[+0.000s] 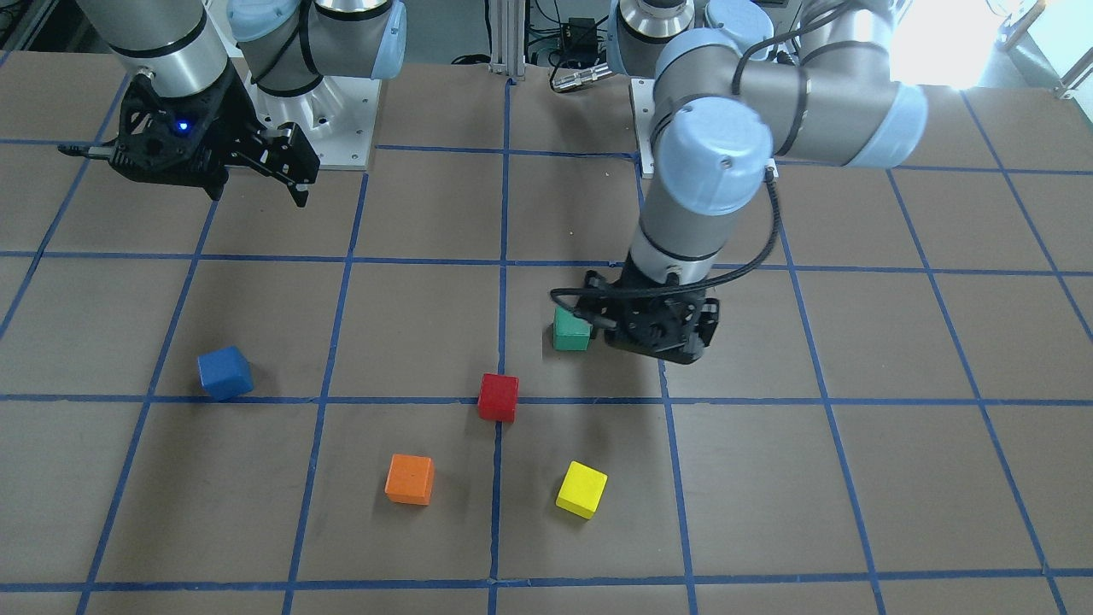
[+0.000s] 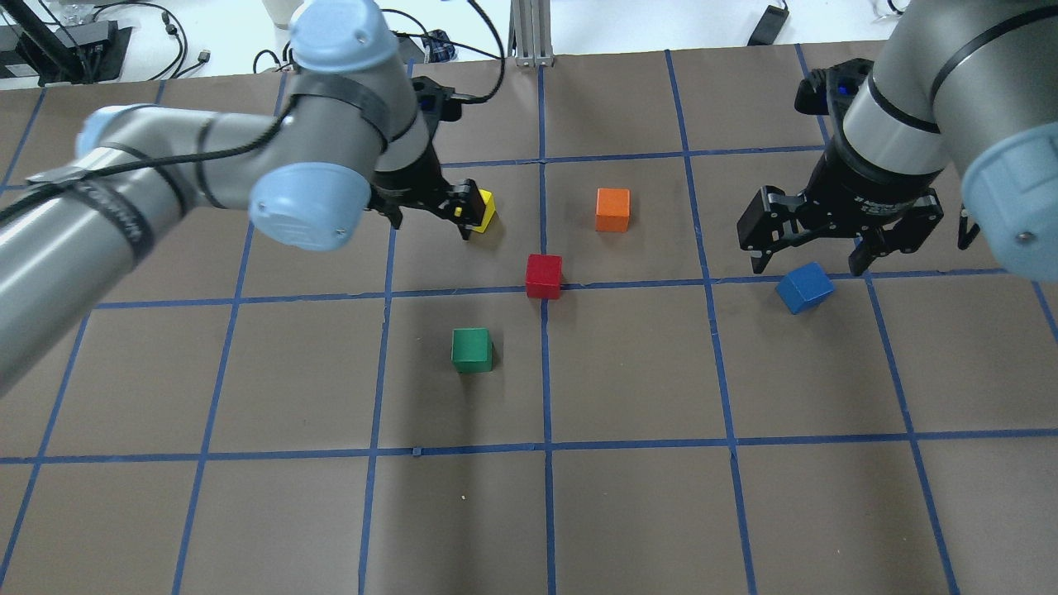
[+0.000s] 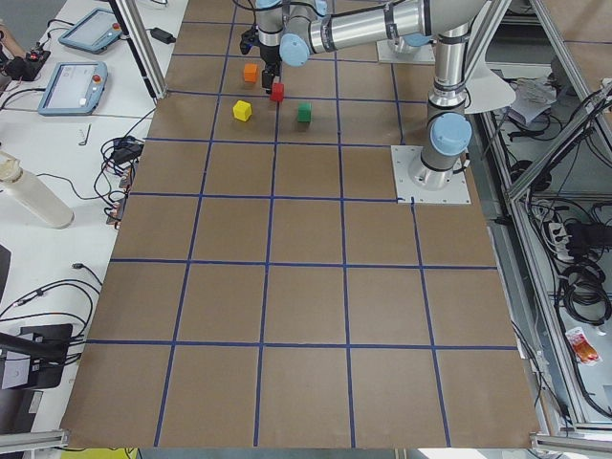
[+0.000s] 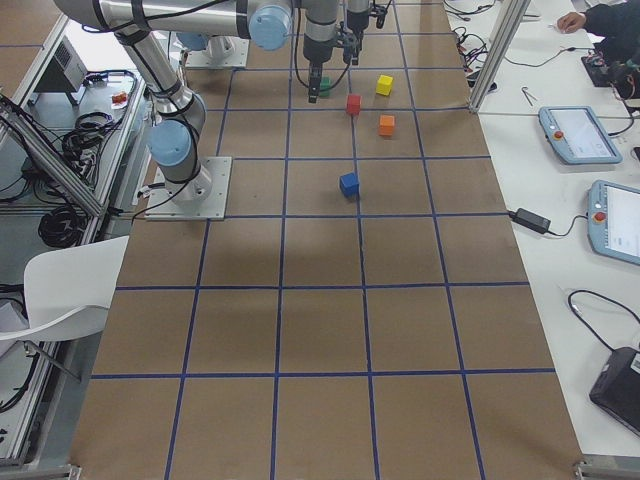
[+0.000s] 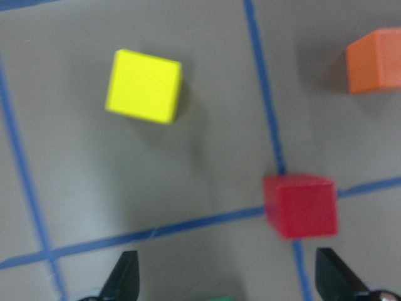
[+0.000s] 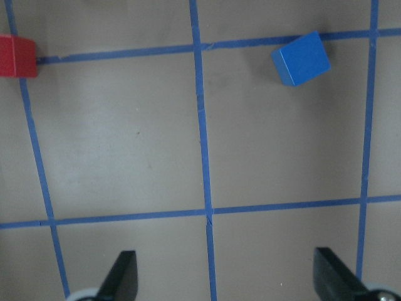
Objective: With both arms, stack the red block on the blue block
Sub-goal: 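Retract the left arm while the right gripper reaches over the red cube, then grasp the red cube with the right gripper and lift it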
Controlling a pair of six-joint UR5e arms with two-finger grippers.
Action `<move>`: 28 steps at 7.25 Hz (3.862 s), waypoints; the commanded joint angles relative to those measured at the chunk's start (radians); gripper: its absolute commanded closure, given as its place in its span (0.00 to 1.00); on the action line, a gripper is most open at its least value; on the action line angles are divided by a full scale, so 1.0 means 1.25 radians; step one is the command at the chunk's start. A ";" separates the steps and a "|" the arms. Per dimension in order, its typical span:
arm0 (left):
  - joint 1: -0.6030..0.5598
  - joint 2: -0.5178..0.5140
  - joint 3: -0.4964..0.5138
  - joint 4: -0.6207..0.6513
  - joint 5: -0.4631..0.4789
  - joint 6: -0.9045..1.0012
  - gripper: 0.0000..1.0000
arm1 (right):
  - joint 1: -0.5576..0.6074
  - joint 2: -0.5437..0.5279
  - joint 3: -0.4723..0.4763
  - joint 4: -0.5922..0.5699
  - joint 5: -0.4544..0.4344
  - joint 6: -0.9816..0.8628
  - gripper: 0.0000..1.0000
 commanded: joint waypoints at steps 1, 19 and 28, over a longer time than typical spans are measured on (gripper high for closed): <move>0.070 0.143 0.000 -0.150 0.006 0.053 0.00 | 0.035 0.089 -0.021 -0.120 0.006 0.025 0.00; 0.086 0.180 0.112 -0.267 0.031 0.037 0.00 | 0.312 0.532 -0.126 -0.419 0.064 0.317 1.00; 0.085 0.172 0.116 -0.266 0.026 0.033 0.00 | -0.028 0.223 -0.089 -0.075 -0.002 -0.141 1.00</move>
